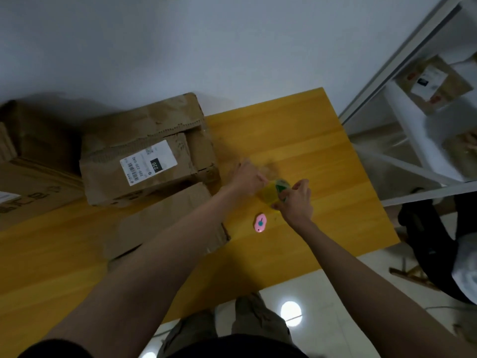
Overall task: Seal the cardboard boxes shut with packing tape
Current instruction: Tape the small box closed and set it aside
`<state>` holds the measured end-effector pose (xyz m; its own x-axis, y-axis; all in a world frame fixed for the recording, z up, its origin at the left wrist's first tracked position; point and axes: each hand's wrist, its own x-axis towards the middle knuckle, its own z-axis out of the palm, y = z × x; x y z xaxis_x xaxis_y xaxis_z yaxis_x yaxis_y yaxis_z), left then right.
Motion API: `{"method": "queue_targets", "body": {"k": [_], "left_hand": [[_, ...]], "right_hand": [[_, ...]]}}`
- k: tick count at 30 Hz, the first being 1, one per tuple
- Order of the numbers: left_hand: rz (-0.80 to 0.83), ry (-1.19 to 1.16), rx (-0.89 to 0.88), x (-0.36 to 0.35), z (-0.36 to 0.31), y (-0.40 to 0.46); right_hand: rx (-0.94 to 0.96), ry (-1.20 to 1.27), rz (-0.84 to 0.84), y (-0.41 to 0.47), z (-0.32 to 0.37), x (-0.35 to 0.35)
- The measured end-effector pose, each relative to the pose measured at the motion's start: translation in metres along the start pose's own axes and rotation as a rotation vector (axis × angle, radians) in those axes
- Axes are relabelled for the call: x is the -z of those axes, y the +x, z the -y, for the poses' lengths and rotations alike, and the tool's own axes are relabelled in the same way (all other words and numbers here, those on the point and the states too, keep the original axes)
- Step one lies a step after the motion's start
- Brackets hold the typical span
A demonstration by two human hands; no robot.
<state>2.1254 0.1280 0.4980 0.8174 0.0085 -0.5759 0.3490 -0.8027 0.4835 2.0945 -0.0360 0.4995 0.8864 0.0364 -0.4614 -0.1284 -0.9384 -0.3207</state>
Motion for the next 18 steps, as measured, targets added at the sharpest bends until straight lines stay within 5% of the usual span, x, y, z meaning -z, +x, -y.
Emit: {"method": "queue_targets", "body": {"k": [18], "left_hand": [[-0.188,-0.053,-0.015,0.002,0.013,-0.007]], "right_hand": [[-0.017,-0.041,-0.032,0.018,0.008,-0.035]]}}
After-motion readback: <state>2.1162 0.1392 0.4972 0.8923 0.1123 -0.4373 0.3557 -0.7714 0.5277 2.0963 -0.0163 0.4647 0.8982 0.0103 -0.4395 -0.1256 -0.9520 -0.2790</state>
